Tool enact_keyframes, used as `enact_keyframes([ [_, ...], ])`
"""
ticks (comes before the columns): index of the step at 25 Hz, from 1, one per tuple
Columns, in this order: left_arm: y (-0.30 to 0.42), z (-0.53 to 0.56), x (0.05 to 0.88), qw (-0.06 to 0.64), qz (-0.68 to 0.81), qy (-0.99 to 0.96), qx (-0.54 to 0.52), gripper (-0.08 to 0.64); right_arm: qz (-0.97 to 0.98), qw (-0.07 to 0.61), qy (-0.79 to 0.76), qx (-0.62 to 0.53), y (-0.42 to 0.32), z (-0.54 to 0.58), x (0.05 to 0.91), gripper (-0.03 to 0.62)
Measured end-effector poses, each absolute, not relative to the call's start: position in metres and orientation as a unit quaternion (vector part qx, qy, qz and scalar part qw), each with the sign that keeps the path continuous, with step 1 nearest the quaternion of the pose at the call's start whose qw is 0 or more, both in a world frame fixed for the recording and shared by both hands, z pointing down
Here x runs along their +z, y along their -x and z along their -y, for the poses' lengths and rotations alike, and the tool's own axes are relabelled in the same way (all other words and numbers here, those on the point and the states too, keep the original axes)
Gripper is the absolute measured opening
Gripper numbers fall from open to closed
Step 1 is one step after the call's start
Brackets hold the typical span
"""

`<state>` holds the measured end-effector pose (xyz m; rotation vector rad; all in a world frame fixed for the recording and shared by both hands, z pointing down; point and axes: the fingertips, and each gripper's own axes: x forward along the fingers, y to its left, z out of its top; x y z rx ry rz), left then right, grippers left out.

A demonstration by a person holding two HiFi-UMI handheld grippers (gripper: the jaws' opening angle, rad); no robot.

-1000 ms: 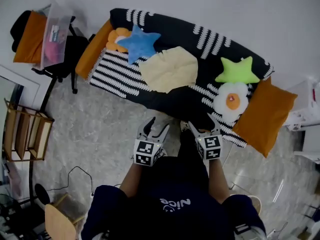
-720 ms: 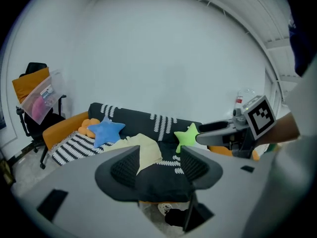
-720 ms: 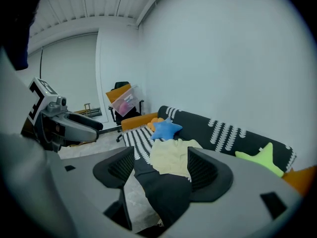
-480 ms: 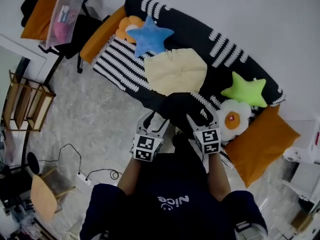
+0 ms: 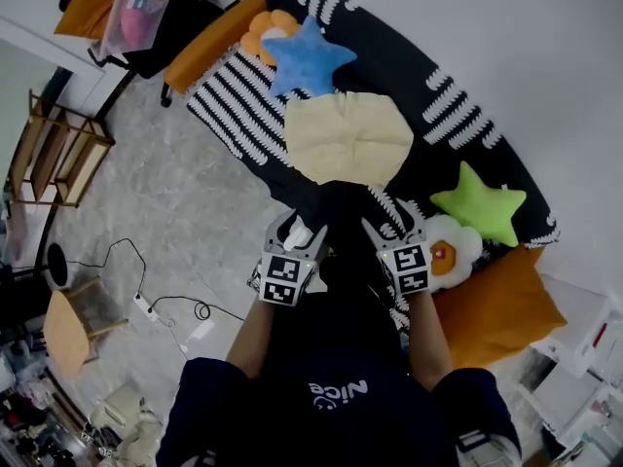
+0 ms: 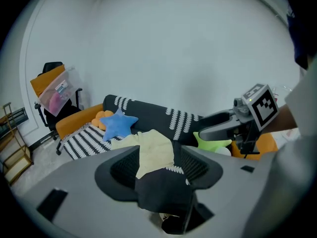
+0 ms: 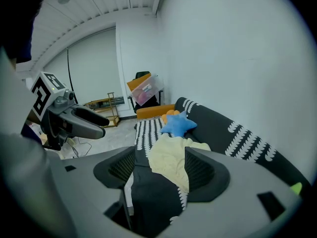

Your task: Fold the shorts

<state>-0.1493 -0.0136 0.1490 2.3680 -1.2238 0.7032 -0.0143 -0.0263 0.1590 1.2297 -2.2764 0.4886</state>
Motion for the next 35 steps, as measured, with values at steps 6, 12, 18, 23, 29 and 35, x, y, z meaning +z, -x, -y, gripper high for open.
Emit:
enact_keyframes([
  [6,0.133,0.030,0.179,0.194,0.415,-0.840,0.291,0.252,0.849,0.279,-0.418,0.163,0.000,0.045,0.178,0.299],
  [12,0.124,0.058,0.231,0.199,0.379,-0.839,0.337,0.252,0.856,0.326,-0.376,0.140,-0.008,0.068,0.215,0.250],
  [18,0.122,0.083,0.294,0.215,0.342,-0.833,0.378,0.230,0.852,0.395,-0.318,0.132,-0.010,0.091,0.283,0.241],
  [23,0.113,0.097,0.370,0.219,0.303,-0.824,0.425,0.219,0.841,0.453,-0.268,0.127,-0.020,0.104,0.364,0.211],
  [29,0.110,0.103,0.456,0.201,0.242,-0.820,0.479,0.219,0.826,0.512,-0.202,0.119,-0.027,0.107,0.460,0.202],
  [35,0.124,0.120,0.529,0.156,0.242,-0.786,0.547,0.233,0.814,0.548,-0.163,0.102,-0.035,0.116,0.521,0.204],
])
